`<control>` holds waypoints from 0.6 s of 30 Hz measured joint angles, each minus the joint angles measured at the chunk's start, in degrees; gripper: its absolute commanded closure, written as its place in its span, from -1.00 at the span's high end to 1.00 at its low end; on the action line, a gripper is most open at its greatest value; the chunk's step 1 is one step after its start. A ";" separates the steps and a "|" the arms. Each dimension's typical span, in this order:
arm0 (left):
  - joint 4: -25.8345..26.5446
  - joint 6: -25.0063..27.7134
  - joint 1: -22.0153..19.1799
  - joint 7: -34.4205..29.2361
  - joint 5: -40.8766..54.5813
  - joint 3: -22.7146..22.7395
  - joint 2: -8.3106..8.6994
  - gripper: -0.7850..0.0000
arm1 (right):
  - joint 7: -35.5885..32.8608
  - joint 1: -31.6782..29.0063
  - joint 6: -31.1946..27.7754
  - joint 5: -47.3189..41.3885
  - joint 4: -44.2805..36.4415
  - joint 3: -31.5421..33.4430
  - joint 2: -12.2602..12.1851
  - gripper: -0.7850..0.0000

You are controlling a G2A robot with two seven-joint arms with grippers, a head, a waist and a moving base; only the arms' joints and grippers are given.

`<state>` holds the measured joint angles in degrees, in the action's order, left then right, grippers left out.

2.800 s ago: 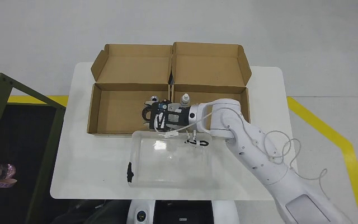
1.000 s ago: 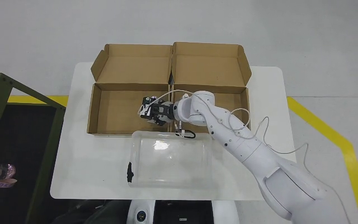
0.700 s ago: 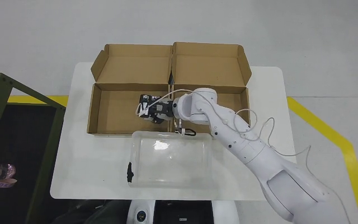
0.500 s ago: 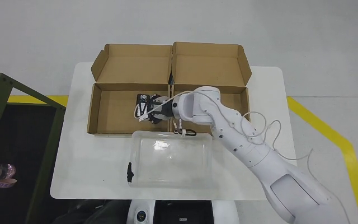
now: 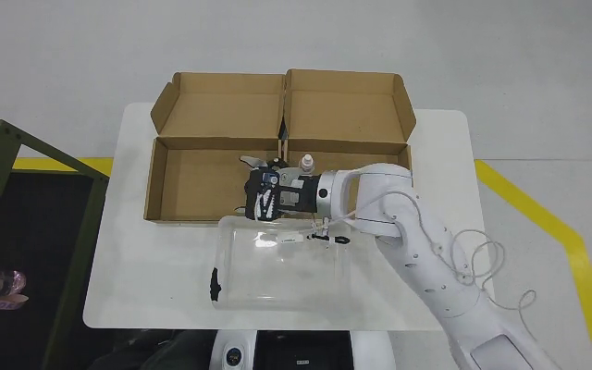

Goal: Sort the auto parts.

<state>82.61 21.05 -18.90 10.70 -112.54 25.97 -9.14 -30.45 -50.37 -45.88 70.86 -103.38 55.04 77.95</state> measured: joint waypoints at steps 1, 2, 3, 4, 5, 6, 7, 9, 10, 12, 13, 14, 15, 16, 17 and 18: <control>0.00 0.00 0.00 0.00 0.00 0.00 0.00 1.00 | 0.20 -1.34 -0.39 0.23 -1.07 1.00 -0.34 0.55; 0.00 0.00 0.00 0.00 0.00 0.00 0.00 1.00 | 0.41 -2.69 -0.73 0.42 -2.04 2.07 -0.69 0.55; 0.00 0.00 0.00 0.00 0.00 0.00 0.00 1.00 | 0.68 -4.51 -1.04 0.75 -3.34 3.63 -1.15 0.56; 0.00 0.00 0.00 0.00 0.00 0.00 0.00 1.00 | 0.96 -5.89 -1.17 1.03 -4.37 4.87 -1.49 0.57; 0.00 0.00 0.00 0.00 0.00 0.00 0.00 1.00 | 1.33 -7.31 -1.20 1.32 -5.43 6.17 -1.83 0.58; 0.00 0.00 0.00 0.00 0.00 0.00 0.00 1.00 | 2.06 -9.25 -1.18 1.64 -6.81 7.96 -2.26 0.58; 0.00 0.00 0.00 0.00 0.00 0.00 0.00 1.00 | 2.79 -10.71 -1.15 1.84 -7.80 9.34 -2.56 0.61; 0.00 0.00 0.00 0.00 0.00 0.00 0.00 1.00 | 5.03 -14.22 -0.85 2.35 -9.99 12.62 -3.22 0.73; 0.00 0.00 0.00 0.00 0.00 0.00 0.00 1.00 | 6.14 -15.72 -0.61 2.67 -10.81 14.03 -3.48 0.72; 0.00 0.00 0.00 0.00 0.00 0.00 0.00 1.00 | 9.03 -19.12 -0.14 3.35 -12.12 17.17 -4.02 0.82; 0.00 0.00 0.00 0.00 0.00 0.00 0.00 1.00 | 10.33 -20.49 0.03 3.63 -12.42 18.45 -4.23 0.89; 0.00 0.00 0.00 0.00 0.00 0.00 0.00 1.00 | 11.64 -21.78 0.19 3.92 -12.60 19.69 -4.42 0.91; 0.00 0.00 0.00 0.00 0.00 0.00 0.00 1.00 | 13.47 -23.44 0.51 4.27 -12.65 21.31 -4.67 0.96; 0.00 0.00 0.00 0.00 0.00 0.00 0.00 1.00 | 14.81 -24.64 0.77 4.58 -12.57 22.49 -4.84 0.99; 0.00 0.00 0.00 0.00 0.00 0.00 0.00 1.00 | 16.17 -25.80 1.00 4.82 -12.39 23.62 -5.00 1.00; 0.00 0.00 0.00 0.00 0.00 0.00 0.00 1.00 | 17.98 -27.28 1.31 5.00 -12.02 25.03 -5.19 1.00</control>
<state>82.61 21.05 -18.90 10.70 -112.54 25.97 -9.14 -12.47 -77.65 -44.57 75.85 -115.40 80.06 72.75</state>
